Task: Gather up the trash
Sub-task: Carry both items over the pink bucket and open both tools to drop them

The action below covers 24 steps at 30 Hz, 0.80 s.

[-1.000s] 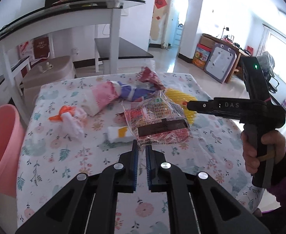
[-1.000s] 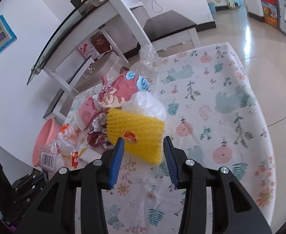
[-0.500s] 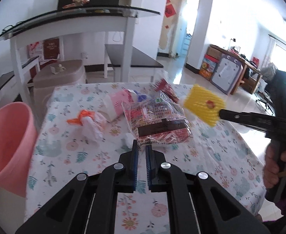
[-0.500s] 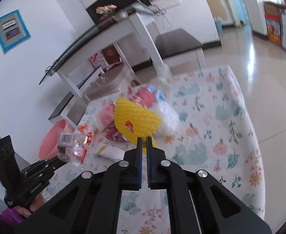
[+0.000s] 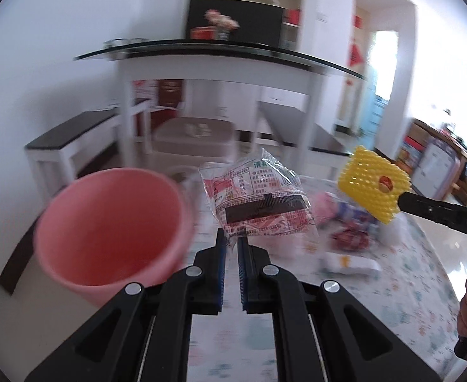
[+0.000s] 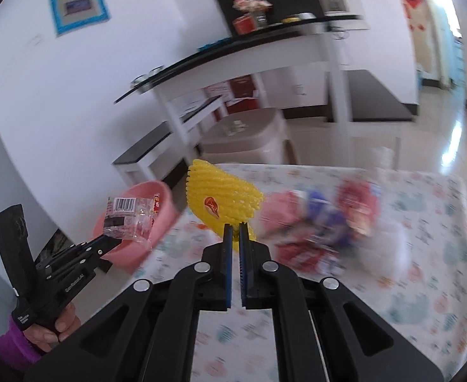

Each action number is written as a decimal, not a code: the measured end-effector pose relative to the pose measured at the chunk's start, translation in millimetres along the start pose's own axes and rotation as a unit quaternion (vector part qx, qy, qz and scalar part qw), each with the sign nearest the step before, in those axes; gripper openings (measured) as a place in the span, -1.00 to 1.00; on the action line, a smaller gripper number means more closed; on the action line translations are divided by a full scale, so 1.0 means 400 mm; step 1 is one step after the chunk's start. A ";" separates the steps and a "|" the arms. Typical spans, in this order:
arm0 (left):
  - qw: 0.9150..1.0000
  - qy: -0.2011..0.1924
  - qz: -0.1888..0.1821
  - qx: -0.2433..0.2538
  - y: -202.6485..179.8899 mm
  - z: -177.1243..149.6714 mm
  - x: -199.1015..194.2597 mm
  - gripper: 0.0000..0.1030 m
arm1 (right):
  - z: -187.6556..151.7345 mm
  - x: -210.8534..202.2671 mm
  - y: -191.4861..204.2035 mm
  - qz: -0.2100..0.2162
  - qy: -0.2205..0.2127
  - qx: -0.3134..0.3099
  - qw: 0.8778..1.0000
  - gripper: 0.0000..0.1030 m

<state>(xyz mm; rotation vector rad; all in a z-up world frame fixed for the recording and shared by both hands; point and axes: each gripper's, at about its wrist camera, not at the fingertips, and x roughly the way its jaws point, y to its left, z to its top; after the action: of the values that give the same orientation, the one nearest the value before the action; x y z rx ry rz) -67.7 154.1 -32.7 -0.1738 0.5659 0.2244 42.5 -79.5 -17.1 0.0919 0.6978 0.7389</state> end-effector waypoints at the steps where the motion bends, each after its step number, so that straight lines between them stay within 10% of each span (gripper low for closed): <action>1: 1.000 -0.001 0.014 -0.008 0.027 0.001 -0.003 -0.88 | 0.009 0.020 0.028 0.009 0.003 -0.012 1.000 -0.92; 13: 0.985 0.005 0.163 -0.053 0.268 -0.018 -0.003 -0.88 | 0.047 0.247 0.330 0.082 0.052 -0.122 0.988 -0.92; 24: 0.977 0.030 0.202 -0.065 0.335 -0.037 0.051 -0.88 | 0.004 0.388 0.437 0.078 0.099 -0.157 0.980 -0.92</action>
<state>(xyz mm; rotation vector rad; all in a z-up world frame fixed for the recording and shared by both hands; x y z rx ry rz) -93.1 282.8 -69.8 -0.1904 0.6438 0.6547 22.6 151.6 -46.9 -0.2210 0.7596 1.0101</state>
